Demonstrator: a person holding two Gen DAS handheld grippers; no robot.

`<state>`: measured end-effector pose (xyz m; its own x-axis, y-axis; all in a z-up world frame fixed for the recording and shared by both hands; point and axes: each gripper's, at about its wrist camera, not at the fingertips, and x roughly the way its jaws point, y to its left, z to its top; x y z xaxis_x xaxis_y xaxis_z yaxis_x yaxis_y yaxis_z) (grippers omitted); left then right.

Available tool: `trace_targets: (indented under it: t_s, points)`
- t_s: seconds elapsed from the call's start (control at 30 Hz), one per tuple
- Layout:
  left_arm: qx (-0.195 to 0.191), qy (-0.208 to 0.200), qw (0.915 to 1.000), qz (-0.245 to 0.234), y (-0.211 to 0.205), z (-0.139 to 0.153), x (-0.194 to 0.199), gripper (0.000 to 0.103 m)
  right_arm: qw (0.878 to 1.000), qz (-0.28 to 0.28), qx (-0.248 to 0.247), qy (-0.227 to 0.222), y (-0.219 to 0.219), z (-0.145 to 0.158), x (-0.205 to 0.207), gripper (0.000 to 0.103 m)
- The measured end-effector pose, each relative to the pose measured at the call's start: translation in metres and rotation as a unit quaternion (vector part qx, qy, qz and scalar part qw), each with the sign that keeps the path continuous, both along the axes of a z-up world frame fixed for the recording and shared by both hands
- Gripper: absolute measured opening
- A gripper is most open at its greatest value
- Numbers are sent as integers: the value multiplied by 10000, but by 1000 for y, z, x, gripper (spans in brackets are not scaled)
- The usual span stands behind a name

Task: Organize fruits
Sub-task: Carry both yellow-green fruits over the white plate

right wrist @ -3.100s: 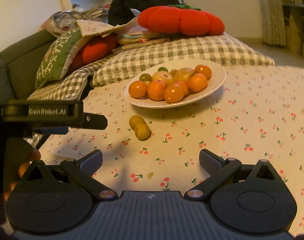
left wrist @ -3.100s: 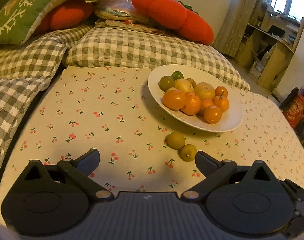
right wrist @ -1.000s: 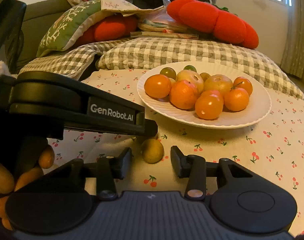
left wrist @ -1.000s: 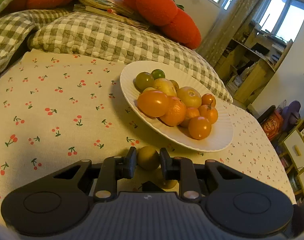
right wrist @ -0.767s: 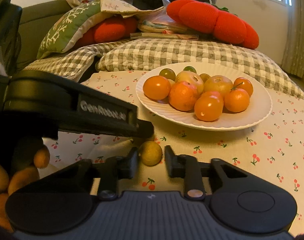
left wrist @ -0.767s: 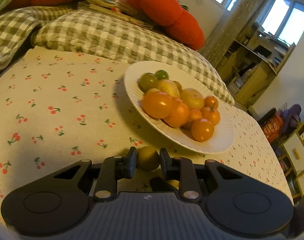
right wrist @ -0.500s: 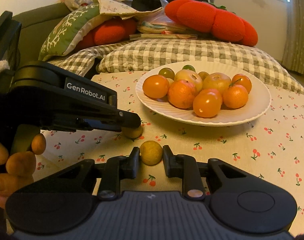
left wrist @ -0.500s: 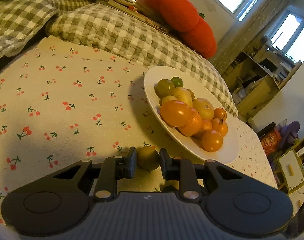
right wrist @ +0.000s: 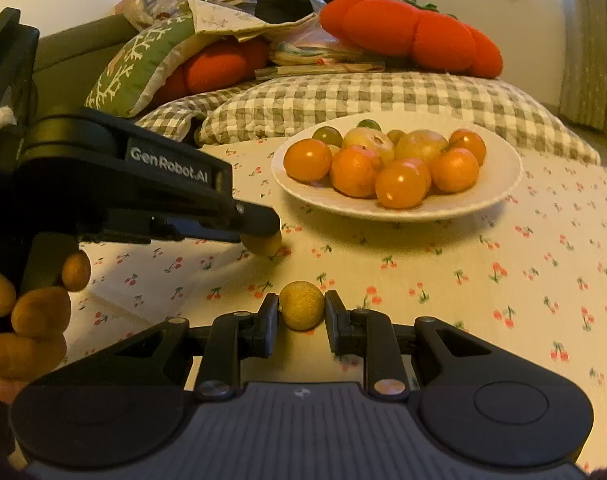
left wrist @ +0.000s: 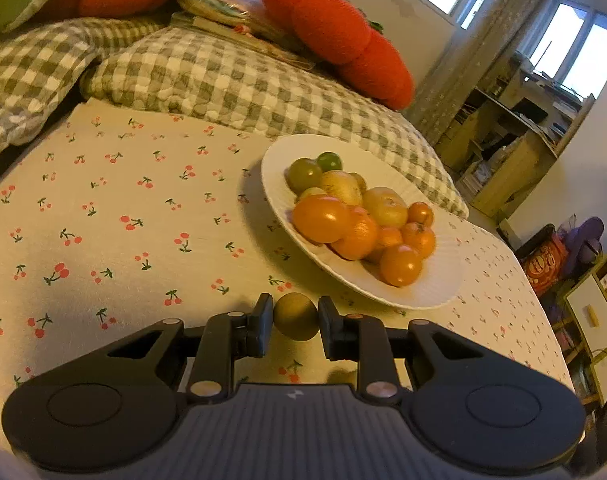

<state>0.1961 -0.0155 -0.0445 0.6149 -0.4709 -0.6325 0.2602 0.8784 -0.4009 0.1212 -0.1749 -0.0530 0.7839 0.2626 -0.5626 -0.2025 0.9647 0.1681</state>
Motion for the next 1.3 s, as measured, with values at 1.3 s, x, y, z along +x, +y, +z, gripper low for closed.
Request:
trace_targets:
  t_s: [1.3]
  points:
    - [949, -702, 9918, -482, -33, 53, -77, 21, 9967, -652, 399, -289, -72, 37, -61, 22]
